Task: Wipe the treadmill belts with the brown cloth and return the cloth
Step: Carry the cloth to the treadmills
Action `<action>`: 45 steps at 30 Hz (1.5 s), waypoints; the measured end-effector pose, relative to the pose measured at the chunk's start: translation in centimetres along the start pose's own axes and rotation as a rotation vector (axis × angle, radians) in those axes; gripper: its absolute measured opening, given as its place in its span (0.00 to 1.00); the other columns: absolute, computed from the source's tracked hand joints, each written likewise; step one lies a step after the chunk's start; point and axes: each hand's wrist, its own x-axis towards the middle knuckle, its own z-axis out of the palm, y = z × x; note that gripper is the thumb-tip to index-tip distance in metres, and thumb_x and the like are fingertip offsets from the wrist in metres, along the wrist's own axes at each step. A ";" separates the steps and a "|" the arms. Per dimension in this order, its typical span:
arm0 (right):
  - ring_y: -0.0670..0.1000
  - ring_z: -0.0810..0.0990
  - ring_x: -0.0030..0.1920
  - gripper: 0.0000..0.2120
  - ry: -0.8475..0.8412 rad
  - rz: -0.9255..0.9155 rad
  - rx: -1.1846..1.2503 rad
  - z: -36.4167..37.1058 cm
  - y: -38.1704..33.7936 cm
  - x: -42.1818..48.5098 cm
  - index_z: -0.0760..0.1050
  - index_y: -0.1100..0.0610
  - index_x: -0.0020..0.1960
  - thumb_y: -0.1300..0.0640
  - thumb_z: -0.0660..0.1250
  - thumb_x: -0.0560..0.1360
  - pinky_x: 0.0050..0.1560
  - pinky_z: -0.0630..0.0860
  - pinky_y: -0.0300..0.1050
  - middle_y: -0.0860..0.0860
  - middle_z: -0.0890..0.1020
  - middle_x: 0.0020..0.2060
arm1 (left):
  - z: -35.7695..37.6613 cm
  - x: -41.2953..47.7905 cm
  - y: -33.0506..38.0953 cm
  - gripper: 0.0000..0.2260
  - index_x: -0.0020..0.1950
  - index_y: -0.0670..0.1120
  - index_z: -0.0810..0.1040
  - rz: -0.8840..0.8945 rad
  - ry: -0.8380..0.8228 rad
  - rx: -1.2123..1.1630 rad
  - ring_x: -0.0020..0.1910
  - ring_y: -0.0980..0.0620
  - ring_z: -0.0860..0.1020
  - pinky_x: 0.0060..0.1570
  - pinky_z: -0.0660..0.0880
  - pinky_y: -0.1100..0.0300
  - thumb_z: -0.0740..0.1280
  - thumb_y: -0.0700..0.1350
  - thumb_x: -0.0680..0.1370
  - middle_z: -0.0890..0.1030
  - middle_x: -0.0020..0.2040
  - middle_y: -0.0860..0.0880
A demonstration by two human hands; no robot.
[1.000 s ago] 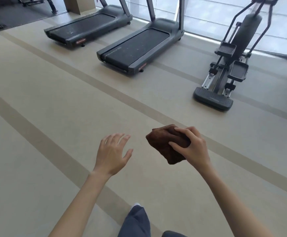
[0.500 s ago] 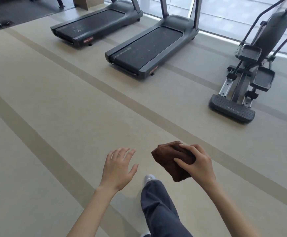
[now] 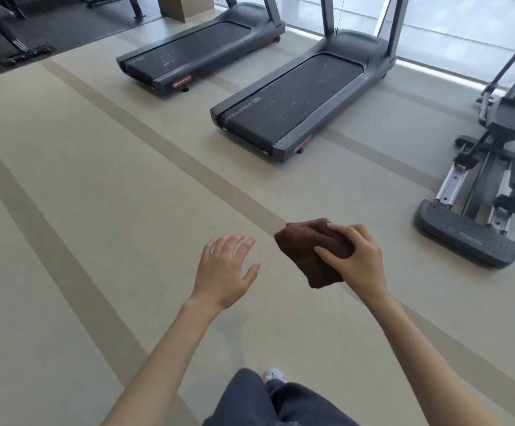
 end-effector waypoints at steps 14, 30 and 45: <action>0.34 0.75 0.47 0.19 -0.038 0.103 -0.019 10.8 1.3 21.2 0.79 0.48 0.54 0.54 0.78 0.64 0.47 0.67 0.23 0.41 0.76 0.46 | 1.1 22.8 -12.7 0.23 0.69 0.49 0.70 0.030 -0.050 0.022 0.67 0.47 0.69 0.66 0.63 0.50 0.56 0.57 0.76 0.73 0.67 0.47; 0.44 0.76 0.47 0.19 0.071 0.111 -0.071 12.5 6.5 44.3 0.79 0.46 0.52 0.56 0.78 0.64 0.48 0.69 0.31 0.38 0.75 0.44 | 4.1 47.6 -15.4 0.21 0.64 0.48 0.75 0.148 -0.090 -0.002 0.63 0.46 0.73 0.63 0.68 0.48 0.58 0.56 0.74 0.77 0.62 0.47; 0.44 0.76 0.48 0.19 -0.077 0.000 -0.075 6.2 14.9 70.7 0.78 0.44 0.52 0.55 0.77 0.64 0.48 0.71 0.38 0.41 0.76 0.46 | 8.2 70.7 -7.9 0.23 0.70 0.50 0.68 -0.029 -0.089 -0.051 0.69 0.47 0.66 0.68 0.60 0.50 0.58 0.55 0.77 0.71 0.69 0.47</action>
